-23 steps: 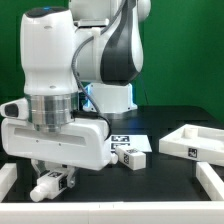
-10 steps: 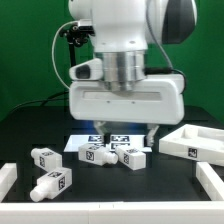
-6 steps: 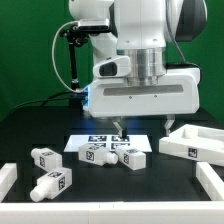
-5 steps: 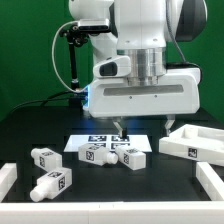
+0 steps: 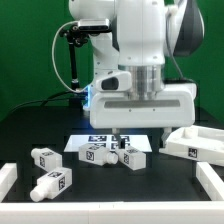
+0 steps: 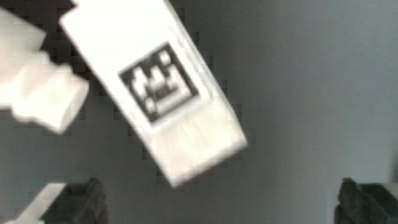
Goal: Assemble one leg
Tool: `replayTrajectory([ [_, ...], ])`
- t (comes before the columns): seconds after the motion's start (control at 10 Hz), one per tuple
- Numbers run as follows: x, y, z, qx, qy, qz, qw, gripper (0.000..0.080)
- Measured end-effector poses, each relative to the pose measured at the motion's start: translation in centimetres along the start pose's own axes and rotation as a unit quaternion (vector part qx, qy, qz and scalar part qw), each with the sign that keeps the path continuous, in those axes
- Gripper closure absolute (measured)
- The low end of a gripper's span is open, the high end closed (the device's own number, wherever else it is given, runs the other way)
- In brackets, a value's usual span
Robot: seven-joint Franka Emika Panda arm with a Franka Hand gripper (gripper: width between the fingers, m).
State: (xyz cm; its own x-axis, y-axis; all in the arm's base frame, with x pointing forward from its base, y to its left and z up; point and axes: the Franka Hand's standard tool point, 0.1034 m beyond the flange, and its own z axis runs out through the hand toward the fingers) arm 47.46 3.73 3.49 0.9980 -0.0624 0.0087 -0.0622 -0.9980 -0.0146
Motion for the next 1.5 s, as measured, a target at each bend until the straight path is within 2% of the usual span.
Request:
replayTrajectory([
  [0.2, -0.5, 0.5, 1.4, -0.007, 0.009, 0.002, 1.000, 0.0150],
  [0.5, -0.5, 0.5, 1.4, -0.007, 0.009, 0.001, 1.000, 0.0150],
  [0.7, -1.2, 0.4, 2.4, -0.010, 0.012, -0.007, 1.000, 0.0150],
  [1.0, -1.0, 0.4, 2.3, -0.010, 0.012, -0.006, 1.000, 0.0150],
  [1.2, -1.0, 0.4, 2.3, -0.010, 0.012, -0.006, 1.000, 0.0424],
  [1.3, -1.0, 0.4, 2.3, -0.010, 0.012, -0.006, 1.000, 0.0514],
  [1.5, -1.0, 0.5, 2.3, -0.010, 0.012, -0.002, 1.000, 0.0514],
])
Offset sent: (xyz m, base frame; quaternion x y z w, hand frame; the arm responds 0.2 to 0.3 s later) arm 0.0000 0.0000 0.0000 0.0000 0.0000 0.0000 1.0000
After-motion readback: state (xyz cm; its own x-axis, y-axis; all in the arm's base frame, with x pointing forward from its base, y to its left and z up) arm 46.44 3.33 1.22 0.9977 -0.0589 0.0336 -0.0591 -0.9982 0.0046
